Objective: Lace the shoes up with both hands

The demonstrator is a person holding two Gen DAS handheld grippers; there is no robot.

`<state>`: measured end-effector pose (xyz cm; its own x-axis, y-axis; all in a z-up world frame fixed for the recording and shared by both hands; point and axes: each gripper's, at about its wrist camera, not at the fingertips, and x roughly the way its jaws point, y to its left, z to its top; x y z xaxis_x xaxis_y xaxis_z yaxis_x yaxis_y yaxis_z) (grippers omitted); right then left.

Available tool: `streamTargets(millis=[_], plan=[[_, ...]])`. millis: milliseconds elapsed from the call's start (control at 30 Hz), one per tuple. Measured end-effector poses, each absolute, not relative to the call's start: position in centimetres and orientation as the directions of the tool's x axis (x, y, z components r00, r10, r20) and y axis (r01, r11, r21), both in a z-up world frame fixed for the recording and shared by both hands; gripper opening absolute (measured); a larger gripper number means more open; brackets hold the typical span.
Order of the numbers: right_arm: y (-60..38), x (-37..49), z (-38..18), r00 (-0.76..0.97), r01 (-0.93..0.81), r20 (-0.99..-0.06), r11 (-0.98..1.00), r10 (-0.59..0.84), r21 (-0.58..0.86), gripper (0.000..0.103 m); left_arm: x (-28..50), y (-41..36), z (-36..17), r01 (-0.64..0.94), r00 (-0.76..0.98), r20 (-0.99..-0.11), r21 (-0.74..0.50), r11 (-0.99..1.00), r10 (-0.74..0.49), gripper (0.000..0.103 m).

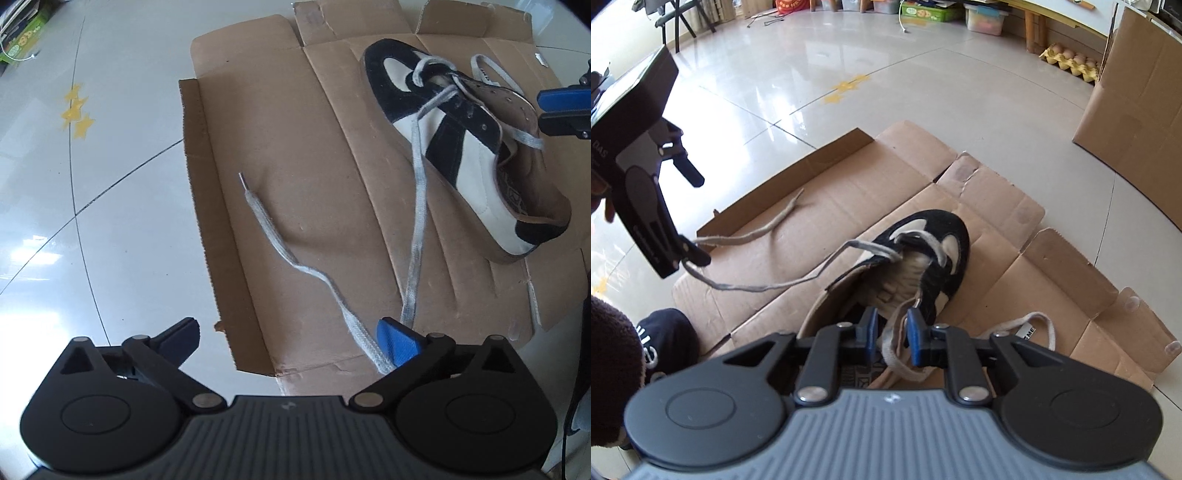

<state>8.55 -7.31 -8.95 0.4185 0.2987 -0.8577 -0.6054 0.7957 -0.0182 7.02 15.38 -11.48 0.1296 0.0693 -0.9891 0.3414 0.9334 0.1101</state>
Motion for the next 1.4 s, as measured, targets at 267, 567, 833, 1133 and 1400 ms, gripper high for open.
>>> streamTargets(millis=[267,567,833,1133,1400], plan=[[-7.0,8.6,-9.0,0.413,-0.611,-0.848,0.792,0.332,0.012,0.022,8.6,18.0,-10.0,0.094,0.228,-0.967,-0.092,0.991,-0.111,0.102],[-4.4,8.1,-8.2,0.394,-0.681,-0.804,0.729,0.445,0.070,0.022,10.4,21.0,-10.8,-0.200,0.253,-0.906,-0.392,0.898,-0.339,0.102],[-0.3,7.8,-9.0,0.340,-0.737,-0.797,0.668,0.499,0.103,0.028,10.9,21.5,-11.0,-0.267,0.271,-0.871,-0.477,0.837,-0.409,0.102],[-5.9,9.9,-9.3,0.362,-0.536,-0.839,0.827,0.407,0.170,0.018,11.0,14.7,-9.3,0.082,0.285,-0.871,-0.394,0.915,-0.401,0.102],[-8.6,11.4,-10.4,0.302,-0.369,-0.849,0.875,0.433,0.314,0.009,9.6,8.6,-9.5,0.330,0.303,-0.883,-0.256,0.909,-0.359,0.096]])
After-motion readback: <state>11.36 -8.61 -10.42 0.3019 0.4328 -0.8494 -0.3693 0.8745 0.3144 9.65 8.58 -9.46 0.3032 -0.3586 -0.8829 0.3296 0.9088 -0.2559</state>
